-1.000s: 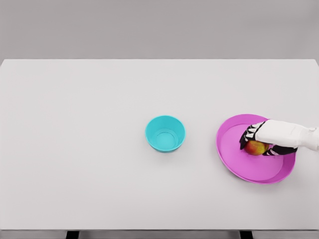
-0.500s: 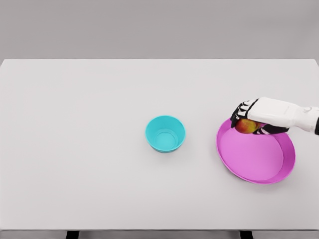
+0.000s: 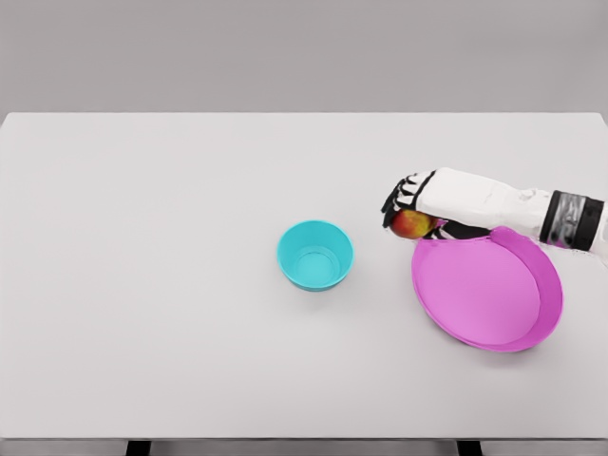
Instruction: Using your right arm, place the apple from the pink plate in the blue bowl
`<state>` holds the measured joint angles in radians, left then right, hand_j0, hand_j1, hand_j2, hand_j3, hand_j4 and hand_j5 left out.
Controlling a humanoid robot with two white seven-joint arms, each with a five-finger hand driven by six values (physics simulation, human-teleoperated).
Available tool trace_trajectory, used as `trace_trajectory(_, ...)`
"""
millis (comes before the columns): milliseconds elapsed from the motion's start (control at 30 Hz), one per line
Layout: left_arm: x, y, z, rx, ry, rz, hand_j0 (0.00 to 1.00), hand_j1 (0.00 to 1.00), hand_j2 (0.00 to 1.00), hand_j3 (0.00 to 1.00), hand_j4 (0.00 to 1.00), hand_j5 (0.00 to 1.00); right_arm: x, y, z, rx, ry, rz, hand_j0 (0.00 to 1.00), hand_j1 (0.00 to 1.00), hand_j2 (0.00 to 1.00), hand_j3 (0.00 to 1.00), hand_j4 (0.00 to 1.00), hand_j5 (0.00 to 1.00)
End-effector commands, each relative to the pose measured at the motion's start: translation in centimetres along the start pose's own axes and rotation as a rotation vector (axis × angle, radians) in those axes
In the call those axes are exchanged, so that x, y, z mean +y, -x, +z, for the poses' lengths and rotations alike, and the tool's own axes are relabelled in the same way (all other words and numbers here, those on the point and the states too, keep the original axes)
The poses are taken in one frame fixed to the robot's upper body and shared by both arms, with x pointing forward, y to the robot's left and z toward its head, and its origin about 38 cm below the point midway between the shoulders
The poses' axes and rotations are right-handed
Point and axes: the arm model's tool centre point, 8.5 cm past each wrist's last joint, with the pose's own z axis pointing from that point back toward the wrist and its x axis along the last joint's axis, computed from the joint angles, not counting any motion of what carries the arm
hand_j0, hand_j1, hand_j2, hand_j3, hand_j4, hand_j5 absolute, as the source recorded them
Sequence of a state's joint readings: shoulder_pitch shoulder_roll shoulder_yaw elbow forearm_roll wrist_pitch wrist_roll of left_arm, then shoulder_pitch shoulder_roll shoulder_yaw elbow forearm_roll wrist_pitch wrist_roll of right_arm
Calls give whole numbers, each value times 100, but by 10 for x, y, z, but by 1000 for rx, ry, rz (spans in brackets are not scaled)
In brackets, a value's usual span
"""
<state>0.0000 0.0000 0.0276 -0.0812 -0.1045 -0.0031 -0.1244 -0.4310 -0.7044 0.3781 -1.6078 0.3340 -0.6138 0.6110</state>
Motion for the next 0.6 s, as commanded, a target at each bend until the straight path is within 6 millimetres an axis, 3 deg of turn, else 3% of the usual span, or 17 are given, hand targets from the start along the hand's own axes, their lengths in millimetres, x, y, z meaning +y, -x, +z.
trace_trajectory(0, 0, 0, 0, 0, 0, 0, 100, 100, 100, 100, 100, 100, 6, -8, -14, -37, -5, -18, 53, 53, 53, 53, 53, 53)
trace_trajectory(400, 0, 0, 0, 0, 1, 0, 100, 100, 100, 100, 100, 100, 1, -39, -68, -186, -57, 28, 53, 53, 53, 53, 53, 53)
trace_trajectory(567, 0, 0, 0, 0, 0, 0, 100, 100, 100, 100, 100, 100, 0, -48, -80, -219, -70, 45, 53, 53, 53, 53, 53, 53)
